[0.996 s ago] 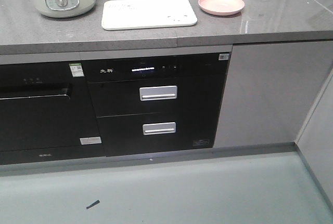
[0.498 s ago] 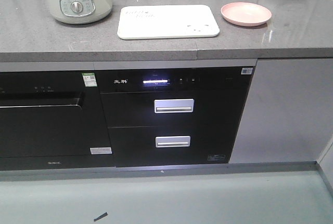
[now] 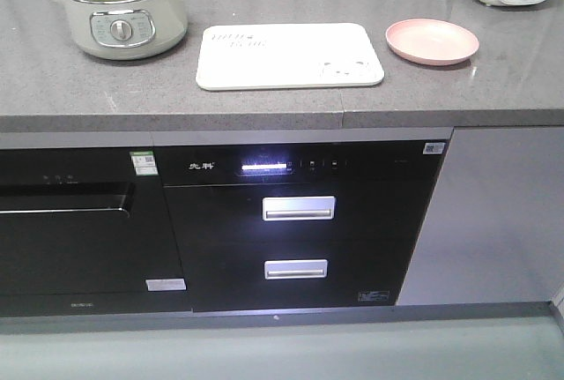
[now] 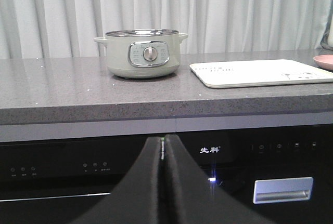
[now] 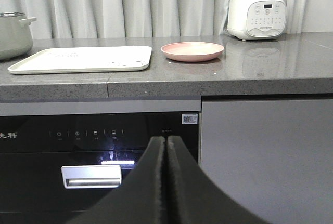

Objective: Transfer vegetables to tray and serve
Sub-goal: 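Drive the base forward toward the counter with the pot and tray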

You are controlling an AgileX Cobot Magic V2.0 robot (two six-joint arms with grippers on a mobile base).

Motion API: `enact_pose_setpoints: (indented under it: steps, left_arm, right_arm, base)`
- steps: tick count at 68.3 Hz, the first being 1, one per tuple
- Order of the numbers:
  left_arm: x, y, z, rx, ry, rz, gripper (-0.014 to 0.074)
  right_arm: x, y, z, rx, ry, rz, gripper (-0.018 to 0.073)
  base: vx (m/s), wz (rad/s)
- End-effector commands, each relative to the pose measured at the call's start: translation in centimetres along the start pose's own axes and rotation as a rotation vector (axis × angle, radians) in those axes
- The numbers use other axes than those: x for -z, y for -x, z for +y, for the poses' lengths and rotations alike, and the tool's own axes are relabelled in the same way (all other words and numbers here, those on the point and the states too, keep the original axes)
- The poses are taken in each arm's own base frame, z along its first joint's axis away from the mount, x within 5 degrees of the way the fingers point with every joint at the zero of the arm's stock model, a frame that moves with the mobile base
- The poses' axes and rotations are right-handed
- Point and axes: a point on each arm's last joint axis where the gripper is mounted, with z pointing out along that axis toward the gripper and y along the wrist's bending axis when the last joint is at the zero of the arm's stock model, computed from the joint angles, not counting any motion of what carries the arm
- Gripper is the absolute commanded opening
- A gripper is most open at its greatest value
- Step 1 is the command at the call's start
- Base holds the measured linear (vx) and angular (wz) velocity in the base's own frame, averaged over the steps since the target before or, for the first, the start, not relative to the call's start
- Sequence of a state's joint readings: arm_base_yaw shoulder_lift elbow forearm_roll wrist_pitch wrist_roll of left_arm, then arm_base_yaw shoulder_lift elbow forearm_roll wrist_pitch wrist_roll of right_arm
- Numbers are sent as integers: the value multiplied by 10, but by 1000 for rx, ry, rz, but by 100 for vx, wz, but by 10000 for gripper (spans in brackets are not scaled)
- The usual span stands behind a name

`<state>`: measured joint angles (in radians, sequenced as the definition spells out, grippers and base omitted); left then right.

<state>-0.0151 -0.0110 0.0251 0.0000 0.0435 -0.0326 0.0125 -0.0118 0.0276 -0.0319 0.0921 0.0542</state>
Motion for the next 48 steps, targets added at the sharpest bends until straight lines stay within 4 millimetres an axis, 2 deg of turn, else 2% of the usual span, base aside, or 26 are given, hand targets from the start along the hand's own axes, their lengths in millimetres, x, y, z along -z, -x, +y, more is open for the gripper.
enact_pose_setpoints:
  steps: [1,48]
  left_arm:
    - [0,-2,0,10,-1,-64,-7]
    - [0,-2,0,10,-1,-64,-7]
  right_arm:
    - [0,2,0,15,-1,-68,-6]
    - [0,2,0,15,-1,-68,-6]
  base:
    - [19,-1]
    - [19,-2]
